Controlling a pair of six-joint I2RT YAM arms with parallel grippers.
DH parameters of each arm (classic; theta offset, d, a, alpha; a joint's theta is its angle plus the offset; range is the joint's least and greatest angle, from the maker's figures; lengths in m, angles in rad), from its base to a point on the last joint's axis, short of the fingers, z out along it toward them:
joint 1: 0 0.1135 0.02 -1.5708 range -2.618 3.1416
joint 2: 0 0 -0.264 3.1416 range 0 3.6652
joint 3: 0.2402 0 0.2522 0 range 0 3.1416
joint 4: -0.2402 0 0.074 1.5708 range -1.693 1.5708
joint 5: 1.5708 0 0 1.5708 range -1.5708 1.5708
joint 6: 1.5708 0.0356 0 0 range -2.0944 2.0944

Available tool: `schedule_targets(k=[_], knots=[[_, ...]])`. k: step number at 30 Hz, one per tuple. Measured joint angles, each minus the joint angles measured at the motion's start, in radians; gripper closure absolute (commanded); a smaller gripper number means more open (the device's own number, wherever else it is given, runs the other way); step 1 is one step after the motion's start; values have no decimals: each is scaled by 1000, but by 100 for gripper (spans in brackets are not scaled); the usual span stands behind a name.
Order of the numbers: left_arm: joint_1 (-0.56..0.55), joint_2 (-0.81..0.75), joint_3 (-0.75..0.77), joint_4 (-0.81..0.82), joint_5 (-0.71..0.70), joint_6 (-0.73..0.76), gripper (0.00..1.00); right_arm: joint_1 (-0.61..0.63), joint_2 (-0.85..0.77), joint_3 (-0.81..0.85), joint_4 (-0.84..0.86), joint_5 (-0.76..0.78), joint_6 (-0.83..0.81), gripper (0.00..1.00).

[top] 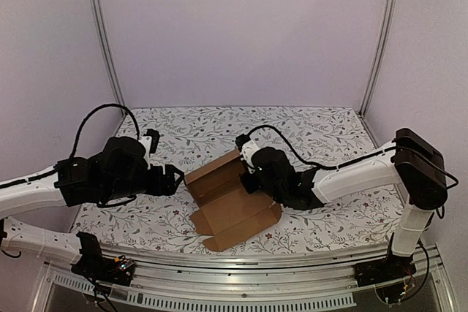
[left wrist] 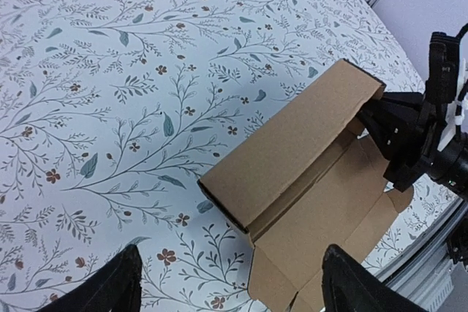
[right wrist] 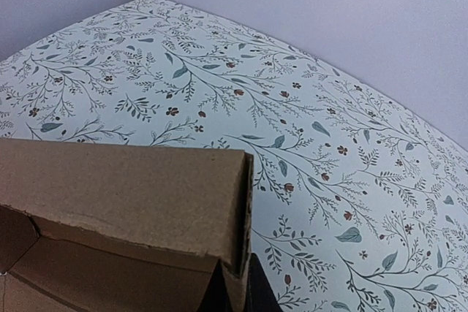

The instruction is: Fold the paper box

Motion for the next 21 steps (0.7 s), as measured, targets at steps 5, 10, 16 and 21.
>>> schedule_targets(k=[5,10,16,21], knots=[[3,-2,50,-14,18,69,17,-71,-9,-10,10,-238,0,100],[19,47,78,25,55,134,20,-115,-8,-13,38,-463,-17,100],[55,190,111,117,116,188,34,-135,29,-14,132,-638,-46,100],[75,294,142,188,153,216,51,-139,100,-72,275,-692,-53,100]])
